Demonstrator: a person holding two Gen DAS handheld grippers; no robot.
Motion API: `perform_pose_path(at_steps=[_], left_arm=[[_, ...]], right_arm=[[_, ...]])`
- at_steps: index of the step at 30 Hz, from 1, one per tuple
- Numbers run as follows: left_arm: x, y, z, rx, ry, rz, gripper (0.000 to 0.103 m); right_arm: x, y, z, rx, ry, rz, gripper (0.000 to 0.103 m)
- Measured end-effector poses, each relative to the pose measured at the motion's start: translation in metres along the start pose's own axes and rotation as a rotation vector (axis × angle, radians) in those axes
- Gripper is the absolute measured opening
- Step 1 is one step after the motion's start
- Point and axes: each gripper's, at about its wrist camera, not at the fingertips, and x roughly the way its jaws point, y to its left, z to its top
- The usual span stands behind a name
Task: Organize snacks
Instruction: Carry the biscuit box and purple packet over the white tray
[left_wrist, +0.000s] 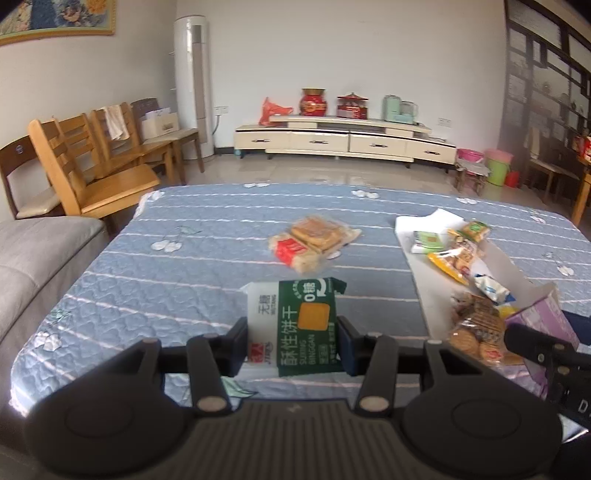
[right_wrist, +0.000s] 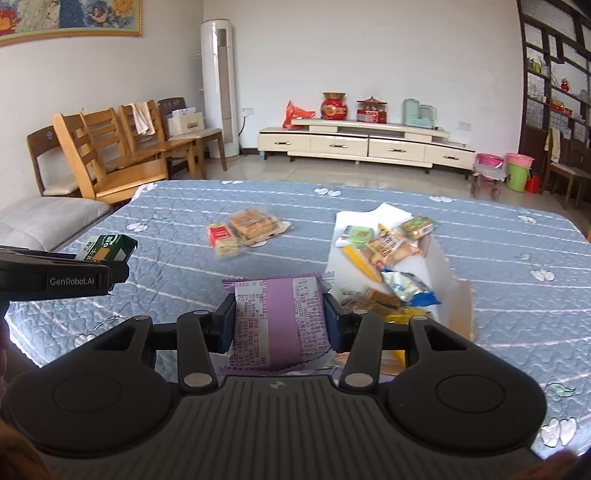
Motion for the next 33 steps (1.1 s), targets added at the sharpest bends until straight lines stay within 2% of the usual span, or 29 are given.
perform_pose_path(at_steps=[26, 33], left_arm=[[0.002, -0.084, 0.028, 0.113, -0.046, -0.184, 0.048], [0.005, -0.109, 0.034, 0.139, -0.046, -0.236, 0.048]], right_arm=[[-0.016, -0.041, 0.000, 0.096, -0.069, -0.175, 0.058], [-0.013, -0.052, 0.002, 0.118, -0.079, -0.200, 0.058]])
